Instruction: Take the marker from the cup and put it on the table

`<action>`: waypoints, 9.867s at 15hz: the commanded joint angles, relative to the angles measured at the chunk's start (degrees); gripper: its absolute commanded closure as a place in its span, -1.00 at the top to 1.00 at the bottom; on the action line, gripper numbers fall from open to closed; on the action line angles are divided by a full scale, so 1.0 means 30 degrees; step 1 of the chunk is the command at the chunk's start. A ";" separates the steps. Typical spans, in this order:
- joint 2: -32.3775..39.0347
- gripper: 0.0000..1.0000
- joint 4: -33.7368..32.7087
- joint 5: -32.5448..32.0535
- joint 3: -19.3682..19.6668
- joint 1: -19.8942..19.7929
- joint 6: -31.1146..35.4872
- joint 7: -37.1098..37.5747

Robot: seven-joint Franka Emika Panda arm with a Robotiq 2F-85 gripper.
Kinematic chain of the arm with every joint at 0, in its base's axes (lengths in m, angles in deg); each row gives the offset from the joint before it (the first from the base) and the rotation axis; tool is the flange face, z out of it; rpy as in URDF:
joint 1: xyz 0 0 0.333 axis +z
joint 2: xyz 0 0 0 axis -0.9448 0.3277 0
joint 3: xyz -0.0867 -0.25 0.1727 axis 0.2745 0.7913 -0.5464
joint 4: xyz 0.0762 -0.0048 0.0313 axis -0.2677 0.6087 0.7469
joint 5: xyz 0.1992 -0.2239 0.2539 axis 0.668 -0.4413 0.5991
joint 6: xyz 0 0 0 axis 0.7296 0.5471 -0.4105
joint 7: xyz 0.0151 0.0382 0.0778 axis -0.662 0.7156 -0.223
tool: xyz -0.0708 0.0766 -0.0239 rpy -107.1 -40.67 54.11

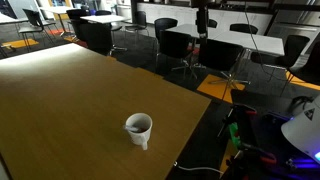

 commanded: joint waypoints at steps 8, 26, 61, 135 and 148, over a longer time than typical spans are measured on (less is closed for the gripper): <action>-0.0008 1.00 -0.0070 -0.0328 -0.0312 -0.0204 0.0962 0.0571; 0.2855 1.00 -0.0813 0.7992 -0.0977 0.0601 1.1611 -0.8368; 0.6279 1.00 -0.2101 2.2429 -0.1853 0.0020 0.3785 -3.4275; 1.3254 -0.88 -0.2907 3.0024 -0.5867 0.2950 1.5950 -3.9822; 1.0775 -0.88 -0.1249 3.4482 -0.6061 0.2889 1.6936 -4.4086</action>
